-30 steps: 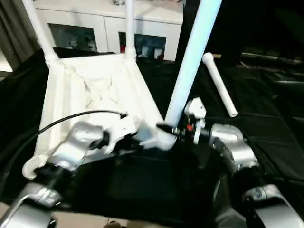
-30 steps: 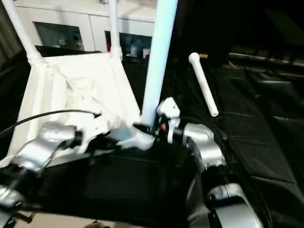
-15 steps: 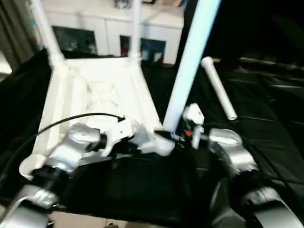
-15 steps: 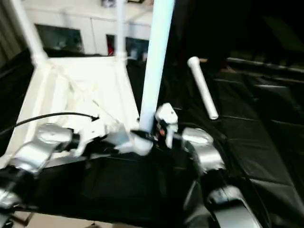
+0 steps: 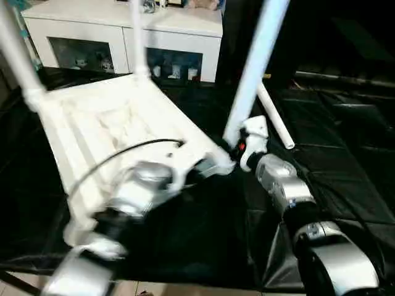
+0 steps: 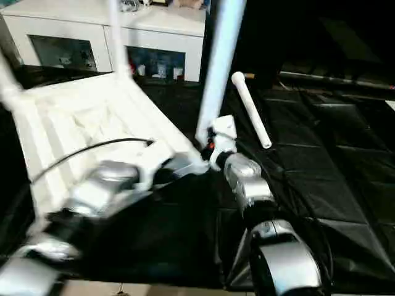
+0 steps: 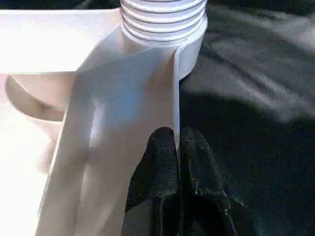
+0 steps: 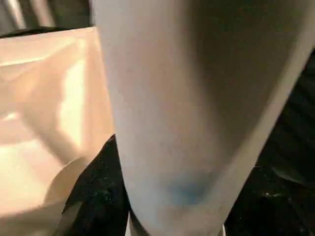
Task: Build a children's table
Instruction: Insert table leg to table base
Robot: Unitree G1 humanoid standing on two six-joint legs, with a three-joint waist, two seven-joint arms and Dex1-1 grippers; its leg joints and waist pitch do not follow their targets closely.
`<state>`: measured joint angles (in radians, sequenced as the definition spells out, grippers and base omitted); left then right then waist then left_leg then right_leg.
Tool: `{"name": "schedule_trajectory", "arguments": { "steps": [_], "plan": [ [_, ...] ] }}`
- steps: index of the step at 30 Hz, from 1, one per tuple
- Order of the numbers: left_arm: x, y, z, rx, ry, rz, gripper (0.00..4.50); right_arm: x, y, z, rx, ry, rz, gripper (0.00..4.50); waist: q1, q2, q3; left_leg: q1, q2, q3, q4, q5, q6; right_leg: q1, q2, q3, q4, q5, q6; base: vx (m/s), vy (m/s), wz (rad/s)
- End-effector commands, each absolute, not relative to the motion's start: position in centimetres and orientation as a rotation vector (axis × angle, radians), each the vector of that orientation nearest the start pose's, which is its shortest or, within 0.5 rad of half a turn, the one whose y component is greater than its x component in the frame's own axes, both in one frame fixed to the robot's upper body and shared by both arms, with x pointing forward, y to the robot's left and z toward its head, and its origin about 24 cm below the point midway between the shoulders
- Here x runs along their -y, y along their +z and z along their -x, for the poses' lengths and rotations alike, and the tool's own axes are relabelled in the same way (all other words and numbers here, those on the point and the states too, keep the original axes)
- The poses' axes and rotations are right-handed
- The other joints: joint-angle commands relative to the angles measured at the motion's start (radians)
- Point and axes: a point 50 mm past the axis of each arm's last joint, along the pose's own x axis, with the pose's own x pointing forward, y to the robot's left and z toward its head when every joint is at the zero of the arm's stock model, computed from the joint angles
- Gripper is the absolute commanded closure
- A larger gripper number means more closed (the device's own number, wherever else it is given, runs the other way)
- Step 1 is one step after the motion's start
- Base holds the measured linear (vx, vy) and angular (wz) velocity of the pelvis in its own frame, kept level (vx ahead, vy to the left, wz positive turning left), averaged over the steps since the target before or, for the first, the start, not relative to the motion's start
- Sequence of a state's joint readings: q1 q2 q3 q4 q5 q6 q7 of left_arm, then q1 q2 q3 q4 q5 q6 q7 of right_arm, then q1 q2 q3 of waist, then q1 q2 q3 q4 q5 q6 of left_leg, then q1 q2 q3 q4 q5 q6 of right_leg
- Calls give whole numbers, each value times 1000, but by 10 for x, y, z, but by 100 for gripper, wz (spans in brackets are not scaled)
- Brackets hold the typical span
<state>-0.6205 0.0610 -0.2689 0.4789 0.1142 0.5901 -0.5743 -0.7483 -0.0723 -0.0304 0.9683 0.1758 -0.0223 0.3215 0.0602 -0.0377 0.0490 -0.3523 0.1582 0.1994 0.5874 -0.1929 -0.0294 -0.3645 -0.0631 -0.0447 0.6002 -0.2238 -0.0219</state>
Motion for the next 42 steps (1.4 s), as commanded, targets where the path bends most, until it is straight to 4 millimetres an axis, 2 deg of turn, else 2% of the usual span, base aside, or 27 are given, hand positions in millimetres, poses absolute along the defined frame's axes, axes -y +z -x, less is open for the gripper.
{"name": "schedule_trajectory", "arguments": {
  "steps": [1, 3, 7, 11, 14, 16, 18, 20, 22, 23, 24, 26, 29, 30, 31, 33, 34, 35, 37, 39, 40, 42],
  "plan": [
    [-52, 60, -333, -486, -739, -250, 450, 111, 2, -347, -447, 361, -110, 260, 4, -1, -45, 8, 82, -44, -88, -275, 0, 10, -107, 56, -81, -214, -198, 56, -4, -1],
    [-52, 60, -334, -489, -721, -269, 450, 109, 2, -348, -448, 359, -108, 260, 6, -1, -45, 8, 82, -43, -85, -260, 18, 9, -106, 54, -83, -223, -201, 0, 0, 0],
    [-61, 59, -336, -497, -697, -291, 450, 107, 2, -348, -448, 367, -96, 260, 7, -2, -46, 7, 81, -42, -86, -247, 23, 11, -105, 53, -86, -251, -190, 0, 0, 0],
    [-67, 59, -337, -503, -680, -302, 450, 106, 5, -349, -432, 377, -99, 260, 6, 0, -45, 8, 83, -43, -89, -254, 19, 9, -104, 51, -87, -265, -188, 0, 0, 0],
    [-69, 59, -336, -506, -677, -305, 450, 104, 10, -352, -410, 403, -133, 260, 3, 0, -42, 9, 84, -45, -93, -290, 7, 6, -104, 51, -92, -318, -176, 0, 0, 0],
    [-70, 58, -336, -508, -677, -311, 450, 105, 16, -355, -391, 415, -141, 204, 4, 3, -41, 10, 85, -46, -94, -298, 2, 3, -103, 52, -93, -328, -171, 0, 0, 0],
    [-73, 59, -337, -508, -676, -316, 450, 105, 25, -360, -356, 451, -142, 188, 2, 1, -41, 9, 84, -46, -93, -304, 3, 4, -103, 52, -94, -330, -173, 0, 0, 0],
    [-75, 60, -338, -503, -677, -320, 450, 105, 33, -363, -329, 483, -145, 181, 2, 1, -44, 3, 85, -47, -94, -283, 4, 9, -106, 52, -91, -308, -176, 0, 0, 0],
    [-76, 61, -339, -499, -680, -324, 450, 105, 36, -363, -316, 505, -146, 153, 2, 0, -53, -5, 86, -44, -88, -203, 26, 16, -104, 50, -76, -188, -198, 0, 0, 0],
    [-76, 61, -339, -497, -681, -326, 450, 105, 38, -364, -307, 518, -145, 153, 2, 0, -53, -5, 86, -44, -88, -203, 26, 16, -104, 50, -76, -188, -198, 0, 0, 0],
    [-78, 63, -340, -489, -687, -332, 450, 105, 43, -365, -288, 554, -148, 138, 4, -1, -53, -5, 83, -39, -81, -164, 53, 14, -101, 49, -73, -125, -221, 0, 0, 0],
    [-81, 66, -342, -468, -701, -351, 450, 107, 53, -364, -246, 632, -141, 133, 4, -2, -52, -9, 82, -38, -79, -145, 71, 18, -100, 48, -71, -107, -230, 0, 0, 0],
    [-86, 67, -340, -462, -748, -372, 450, 112, 60, -360, -221, 719, -133, 100, 6, 3, -56, -10, 83, -37, -73, -97, 91, 21, -100, 47, -62, -46, -243, 0, 0, 0],
    [-88, 68, -339, -455, -770, -380, 450, 116, 63, -358, -214, 740, -121, 95, 8, 1, -58, -9, 83, -35, -69, -71, 102, 22, -98, 47, -58, -6, -249, 0, 0, 0],
    [-89, 69, -339, -452, -780, -384, 450, 117, 63, -357, -211, 747, -115, 88, 8, 4, -60, -8, 84, -34, -66, -51, 109, 20, -98, 46, -51, 34, -260, 0, 0, 0],
    [-91, 69, -338, -450, -797, -387, 450, 121, 65, -357, -207, 750, -112, 64, 9, 3, -64, -8, 84, -33, -63, -22, 118, 21, -97, 45, -45, 80, -273, 0, 0, 0],
    [-91, 70, -337, -444, -808, -393, 450, 123, 66, -357, -205, 747, -114, 64, 11, 9, -67, -7, 86, -32, -58, 11, 130, 18, -94, 44, -37, 150, -293, 0, 0, 0],
    [-92, 70, -337, -442, -816, -393, 450, 124, 67, -356, -202, 747, -113, 64, 11, 9, -68, -7, 86, -32, -56, 20, 133, 17, -93, 44, -33, 171, -300, 0, 0, 0],
    [-93, 70, -336, -441, -826, -394, 450, 125, 69, -355, -189, 759, -115, 64, 13, 13, -64, -9, 87, -31, -56, -1, 134, 14, -94, 42, -34, 166, -310, 0, 0, 0],
    [-93, 70, -336, -439, -834, -397, 450, 123, 70, -354, -181, 765, -127, 64, 12, 10, -61, -9, 88, -30, -58, -34, 123, 15, -95, 43, -38, 127, -307, 0, 0, 0],
    [-92, 70, -336, -438, -839, -400, 450, 123, 71, -353, -177, 765, -134, 64, 12, 10, -59, -8, 89, -31, -61, -73, 100, 15, -96, 44, -44, 68, -297, 0, 0, 0],
    [-92, 71, -336, -436, -846, -401, 450, 121, 71, -352, -179, 766, -143, 64, 14, 11, -57, -6, 88, -31, -63, -92, 79, 14, -97, 45, -48, 31, -286, 0, 0, 0]
  ]
}}
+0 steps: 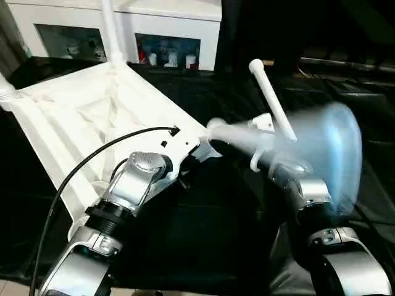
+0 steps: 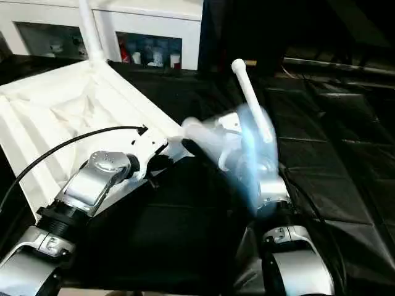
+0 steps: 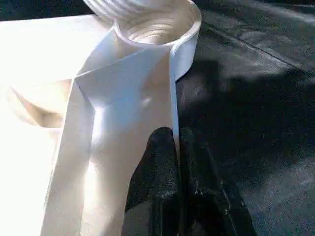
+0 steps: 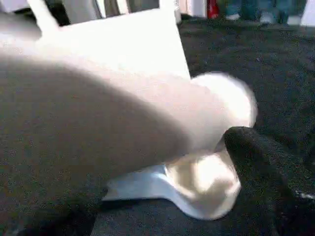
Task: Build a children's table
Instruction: Insert table leg to table base
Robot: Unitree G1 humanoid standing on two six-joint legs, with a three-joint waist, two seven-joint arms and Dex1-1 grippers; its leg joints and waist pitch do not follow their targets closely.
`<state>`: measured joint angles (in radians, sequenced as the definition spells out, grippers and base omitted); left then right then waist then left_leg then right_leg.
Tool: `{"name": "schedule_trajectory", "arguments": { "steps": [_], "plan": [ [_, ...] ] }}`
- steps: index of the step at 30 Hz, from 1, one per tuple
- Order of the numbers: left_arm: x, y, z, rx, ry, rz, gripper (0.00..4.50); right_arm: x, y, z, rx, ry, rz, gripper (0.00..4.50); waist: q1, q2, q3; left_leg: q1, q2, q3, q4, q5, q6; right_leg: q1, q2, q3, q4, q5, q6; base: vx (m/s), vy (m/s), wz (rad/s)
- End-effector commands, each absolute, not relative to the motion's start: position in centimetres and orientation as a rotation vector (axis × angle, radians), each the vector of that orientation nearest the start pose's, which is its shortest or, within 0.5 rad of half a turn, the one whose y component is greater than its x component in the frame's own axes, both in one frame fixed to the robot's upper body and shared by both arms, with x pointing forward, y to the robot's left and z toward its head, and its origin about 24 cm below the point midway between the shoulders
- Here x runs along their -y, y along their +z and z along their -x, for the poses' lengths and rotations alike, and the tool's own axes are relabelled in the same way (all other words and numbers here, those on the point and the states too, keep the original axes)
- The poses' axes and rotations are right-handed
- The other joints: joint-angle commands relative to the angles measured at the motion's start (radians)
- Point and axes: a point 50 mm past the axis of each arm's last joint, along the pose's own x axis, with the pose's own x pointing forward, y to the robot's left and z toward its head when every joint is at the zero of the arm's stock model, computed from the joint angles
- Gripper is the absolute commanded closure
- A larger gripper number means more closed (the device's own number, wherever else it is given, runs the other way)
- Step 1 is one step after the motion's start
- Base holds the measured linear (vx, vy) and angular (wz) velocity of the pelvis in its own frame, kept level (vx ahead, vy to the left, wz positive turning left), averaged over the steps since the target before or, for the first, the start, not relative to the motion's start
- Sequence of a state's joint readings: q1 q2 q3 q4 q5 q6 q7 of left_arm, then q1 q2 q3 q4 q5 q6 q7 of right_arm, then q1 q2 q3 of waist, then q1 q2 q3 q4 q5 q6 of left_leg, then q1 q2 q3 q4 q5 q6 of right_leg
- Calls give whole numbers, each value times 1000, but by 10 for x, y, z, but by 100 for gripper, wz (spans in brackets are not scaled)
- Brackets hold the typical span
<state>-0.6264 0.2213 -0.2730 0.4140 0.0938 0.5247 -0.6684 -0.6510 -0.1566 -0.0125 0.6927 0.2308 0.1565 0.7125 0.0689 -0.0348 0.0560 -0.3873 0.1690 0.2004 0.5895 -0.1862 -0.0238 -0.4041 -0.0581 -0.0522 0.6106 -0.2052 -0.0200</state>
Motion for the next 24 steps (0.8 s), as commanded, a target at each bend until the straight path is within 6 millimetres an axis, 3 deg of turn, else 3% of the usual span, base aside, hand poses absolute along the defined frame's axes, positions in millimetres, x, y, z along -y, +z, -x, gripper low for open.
{"name": "schedule_trajectory", "arguments": {
  "steps": [1, 4, 8, 13, 15, 16, 19, 24],
  "plan": [
    [-92, 71, -335, -435, -852, -400, 450, 120, 71, -351, -182, 768, -140, 64, 6, 8, -64, 29, 77, -32, -65, -99, 68, 55, -101, 53, -58, 7, -282, 0, 0, 0],
    [-91, 71, -335, -432, -860, -401, 450, 120, 71, -350, -185, 770, -138, 64, 12, 9, -68, 30, 75, -31, -62, -73, 60, 55, -100, 53, -52, 51, -280, 0, 0, 0],
    [-92, 71, -334, -435, -869, -405, 450, 121, 70, -348, -189, 775, -138, 64, 16, 7, -71, 28, 73, -31, -58, -34, 77, 58, -99, 52, -43, 116, -285, 0, 0, 0],
    [-94, 69, -333, -446, -866, -409, 450, 123, 65, -346, -218, 756, -129, 64, 21, 7, -71, 28, 74, -31, -58, -43, 77, 59, -100, 52, -45, 99, -283, 0, 0, 0],
    [-95, 68, -332, -457, -860, -407, 450, 127, 57, -346, -262, 687, -114, 64, 21, 8, -70, 30, 74, -32, -59, -45, 68, 58, -100, 52, -46, 84, -280, 0, 0, 0],
    [-96, 67, -332, -462, -859, -410, 450, 132, 52, -348, -287, 629, -97, 64, 21, 13, -71, 31, 74, -32, -59, -46, 56, 57, -100, 52, -46, 74, -279, 0, 0, 0],
    [-96, 65, -330, -466, -863, -416, 450, 145, 47, -353, -316, 495, -80, 64, 21, 11, -71, 31, 72, -30, -58, -51, 41, 57, -99, 52, -47, 72, -280, 0, 0, 0],
    [-97, 64, -330, -473, -859, -426, 450, 158, 55, -359, -296, 408, -119, 64, 20, 12, -73, 29, 68, -30, -56, -40, 47, 62, -95, 51, -42, 114, -275, 0, 0, 0]
  ]
}}
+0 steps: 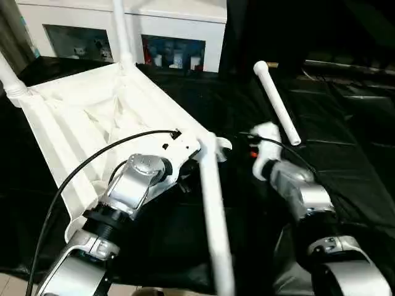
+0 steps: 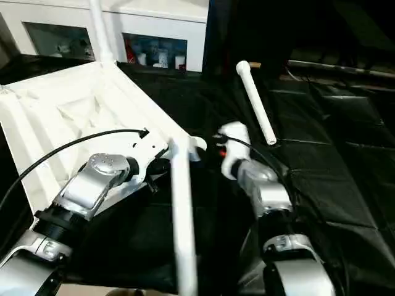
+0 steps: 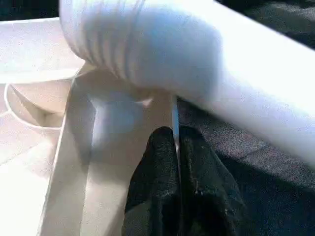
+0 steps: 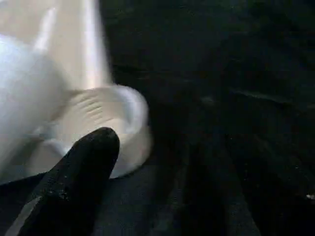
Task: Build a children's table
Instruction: Insert table leg to table base
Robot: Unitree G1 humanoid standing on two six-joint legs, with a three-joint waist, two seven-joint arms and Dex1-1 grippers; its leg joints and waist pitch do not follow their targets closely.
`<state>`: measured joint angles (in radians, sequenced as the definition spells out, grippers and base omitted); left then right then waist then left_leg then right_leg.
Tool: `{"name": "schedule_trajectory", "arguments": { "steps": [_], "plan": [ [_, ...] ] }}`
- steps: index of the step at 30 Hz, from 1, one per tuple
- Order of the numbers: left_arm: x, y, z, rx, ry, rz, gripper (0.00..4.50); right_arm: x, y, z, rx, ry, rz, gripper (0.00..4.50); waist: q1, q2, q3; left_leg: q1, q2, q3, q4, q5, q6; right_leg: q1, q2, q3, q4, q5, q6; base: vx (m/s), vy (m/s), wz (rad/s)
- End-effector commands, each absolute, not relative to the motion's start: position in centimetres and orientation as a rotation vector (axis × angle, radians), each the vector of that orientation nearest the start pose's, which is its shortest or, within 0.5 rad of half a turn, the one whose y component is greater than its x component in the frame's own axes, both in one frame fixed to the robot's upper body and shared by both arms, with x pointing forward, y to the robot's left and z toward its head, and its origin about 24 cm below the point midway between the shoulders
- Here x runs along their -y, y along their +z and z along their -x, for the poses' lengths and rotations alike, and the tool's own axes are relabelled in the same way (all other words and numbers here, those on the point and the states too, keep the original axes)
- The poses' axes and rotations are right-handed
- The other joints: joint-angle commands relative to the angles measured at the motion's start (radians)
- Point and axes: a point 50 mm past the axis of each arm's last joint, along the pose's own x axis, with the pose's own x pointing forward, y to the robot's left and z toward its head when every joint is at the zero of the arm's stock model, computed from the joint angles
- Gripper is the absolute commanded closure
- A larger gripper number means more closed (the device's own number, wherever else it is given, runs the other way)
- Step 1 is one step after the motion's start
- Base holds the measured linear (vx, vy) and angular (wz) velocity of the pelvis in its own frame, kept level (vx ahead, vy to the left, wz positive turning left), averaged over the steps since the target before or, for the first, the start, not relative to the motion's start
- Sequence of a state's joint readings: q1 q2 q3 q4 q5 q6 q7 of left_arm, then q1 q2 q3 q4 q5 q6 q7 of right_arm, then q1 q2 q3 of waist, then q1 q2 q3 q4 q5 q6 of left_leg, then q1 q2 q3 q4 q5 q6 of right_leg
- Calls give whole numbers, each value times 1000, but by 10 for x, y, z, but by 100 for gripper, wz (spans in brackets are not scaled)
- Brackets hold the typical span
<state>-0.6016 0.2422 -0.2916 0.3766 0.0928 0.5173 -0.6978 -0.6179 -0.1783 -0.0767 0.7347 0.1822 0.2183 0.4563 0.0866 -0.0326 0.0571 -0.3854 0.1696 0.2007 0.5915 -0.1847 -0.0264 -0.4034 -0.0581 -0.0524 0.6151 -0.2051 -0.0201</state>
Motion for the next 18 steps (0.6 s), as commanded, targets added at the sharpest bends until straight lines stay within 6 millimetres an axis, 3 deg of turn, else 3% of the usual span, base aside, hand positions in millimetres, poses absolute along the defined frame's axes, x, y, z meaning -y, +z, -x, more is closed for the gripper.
{"name": "schedule_trajectory", "arguments": {
  "steps": [1, 10, 15, 18],
  "plan": [
    [-98, 63, -330, -474, -857, -428, 450, 159, 57, -360, -292, 404, -129, 64, 2, 10, -74, 27, 67, -30, -58, -47, 52, 61, -95, 51, -47, 108, -275, 0, 0, 0],
    [-99, 61, -328, -481, -857, -438, 450, 149, 77, -358, -265, 502, -224, 6, 5, 8, -76, 27, 69, -31, -56, -31, 72, 63, -94, 51, -44, 124, -273, 0, 0, 0],
    [-101, 61, -328, -481, -852, -441, 450, 136, 85, -339, -408, 688, -222, 6, 8, 2, -76, 27, 68, -32, -55, -13, 82, 65, -93, 50, -43, 128, -261, 0, 0, 0],
    [-101, 61, -328, -482, -851, -443, 450, 131, 90, -329, -459, 754, -267, 6, 10, 2, -74, 26, 69, -33, -56, -23, 71, 64, -96, 52, -46, 100, -259, 0, 0, 0]
  ]
}}
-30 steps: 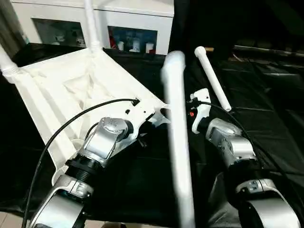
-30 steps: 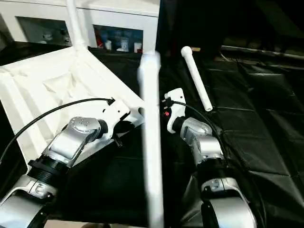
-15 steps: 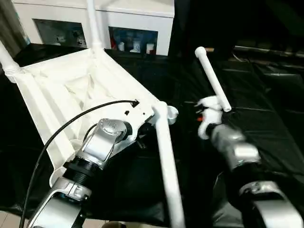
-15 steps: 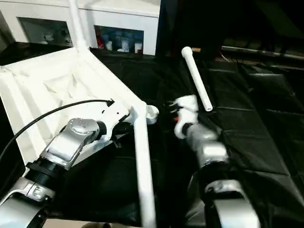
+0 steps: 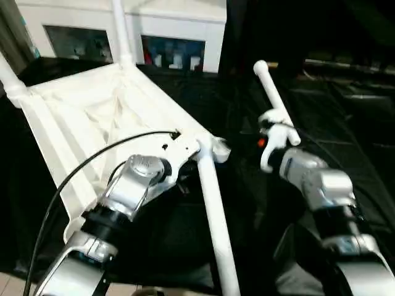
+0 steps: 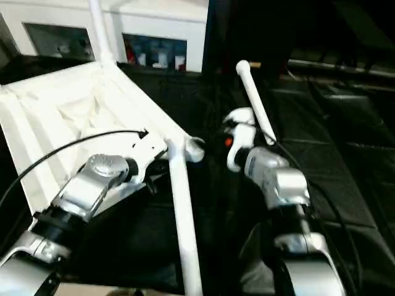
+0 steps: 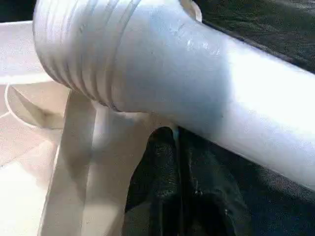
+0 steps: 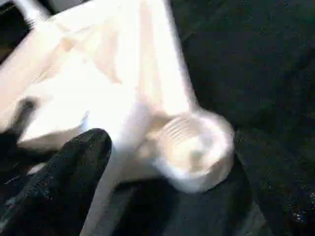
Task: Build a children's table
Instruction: Insert table leg to table base
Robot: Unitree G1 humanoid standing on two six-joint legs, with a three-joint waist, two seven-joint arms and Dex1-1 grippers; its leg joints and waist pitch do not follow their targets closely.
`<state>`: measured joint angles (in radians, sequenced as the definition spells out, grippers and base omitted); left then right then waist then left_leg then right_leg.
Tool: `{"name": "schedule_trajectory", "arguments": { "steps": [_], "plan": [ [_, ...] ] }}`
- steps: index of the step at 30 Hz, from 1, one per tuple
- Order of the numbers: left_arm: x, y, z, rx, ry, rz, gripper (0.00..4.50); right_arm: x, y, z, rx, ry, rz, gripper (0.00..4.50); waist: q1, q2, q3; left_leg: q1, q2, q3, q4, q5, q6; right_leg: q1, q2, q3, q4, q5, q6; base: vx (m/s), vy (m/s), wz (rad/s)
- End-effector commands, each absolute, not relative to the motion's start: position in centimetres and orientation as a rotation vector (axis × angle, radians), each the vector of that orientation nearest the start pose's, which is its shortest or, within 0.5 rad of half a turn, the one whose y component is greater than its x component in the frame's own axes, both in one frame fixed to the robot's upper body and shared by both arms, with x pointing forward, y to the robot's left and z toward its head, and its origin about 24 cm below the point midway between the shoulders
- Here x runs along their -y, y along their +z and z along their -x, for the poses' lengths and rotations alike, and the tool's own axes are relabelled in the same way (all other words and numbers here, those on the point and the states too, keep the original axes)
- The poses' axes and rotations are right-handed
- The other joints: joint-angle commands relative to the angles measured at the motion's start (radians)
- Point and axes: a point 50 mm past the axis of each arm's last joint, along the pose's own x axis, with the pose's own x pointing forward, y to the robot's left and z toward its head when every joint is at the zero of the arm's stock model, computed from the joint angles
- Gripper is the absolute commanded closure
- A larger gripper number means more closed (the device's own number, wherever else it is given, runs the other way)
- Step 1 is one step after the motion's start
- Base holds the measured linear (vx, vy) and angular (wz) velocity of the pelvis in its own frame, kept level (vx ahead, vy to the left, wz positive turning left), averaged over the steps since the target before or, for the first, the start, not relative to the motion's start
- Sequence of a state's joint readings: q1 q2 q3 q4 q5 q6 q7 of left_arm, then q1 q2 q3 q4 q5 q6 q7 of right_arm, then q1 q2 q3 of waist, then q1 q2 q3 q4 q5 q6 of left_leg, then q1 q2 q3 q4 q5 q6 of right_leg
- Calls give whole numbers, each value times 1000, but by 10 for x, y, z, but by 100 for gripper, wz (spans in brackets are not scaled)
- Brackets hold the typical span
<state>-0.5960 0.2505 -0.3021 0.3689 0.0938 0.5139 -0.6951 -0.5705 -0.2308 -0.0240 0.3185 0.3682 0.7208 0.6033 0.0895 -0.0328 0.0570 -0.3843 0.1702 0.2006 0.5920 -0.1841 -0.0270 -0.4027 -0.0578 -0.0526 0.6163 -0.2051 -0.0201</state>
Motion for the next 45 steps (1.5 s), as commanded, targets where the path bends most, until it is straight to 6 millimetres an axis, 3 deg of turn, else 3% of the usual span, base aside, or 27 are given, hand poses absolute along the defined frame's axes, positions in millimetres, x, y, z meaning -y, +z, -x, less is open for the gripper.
{"name": "schedule_trajectory", "arguments": {
  "steps": [1, 11, 16, 25, 38, 45],
  "plan": [
    [-101, 61, -329, -483, -850, -444, 450, 130, 91, -326, -485, 773, -283, 6, 8, 3, -74, 26, 68, -33, -58, -27, 68, 63, -96, 51, -49, 92, -258, 0, 0, 0],
    [-101, 60, -328, -485, -846, -447, 450, 117, 85, -303, -654, 862, -340, 6, 11, 0, -75, 25, 67, -33, -56, -17, 40, 61, -98, 52, -47, 81, -245, 0, 0, 0],
    [-102, 60, -329, -482, -847, -452, 450, 102, 65, -289, -781, 873, -258, 6, 11, -1, -74, 25, 66, -33, -57, -23, 27, 61, -100, 52, -48, 68, -241, 0, 0, 0],
    [-102, 61, -330, -477, -848, -457, 450, 92, 57, -285, -851, 872, -251, 6, 12, -3, -74, 24, 66, -34, -57, -21, 14, 61, -100, 53, -46, 62, -228, 0, 0, 0],
    [-104, 64, -333, -463, -851, -474, 450, 103, 55, -291, -861, 800, -262, 118, 12, 0, -73, 24, 65, -35, -58, -52, -5, 60, -100, 54, -51, 13, -217, 0, 0, 0],
    [-104, 64, -333, -460, -860, -483, 450, 106, 54, -292, -855, 772, -292, 180, 12, 0, -74, 24, 63, -34, -56, -47, -3, 60, -99, 54, -49, 31, -222, 0, 0, 0]
  ]
}}
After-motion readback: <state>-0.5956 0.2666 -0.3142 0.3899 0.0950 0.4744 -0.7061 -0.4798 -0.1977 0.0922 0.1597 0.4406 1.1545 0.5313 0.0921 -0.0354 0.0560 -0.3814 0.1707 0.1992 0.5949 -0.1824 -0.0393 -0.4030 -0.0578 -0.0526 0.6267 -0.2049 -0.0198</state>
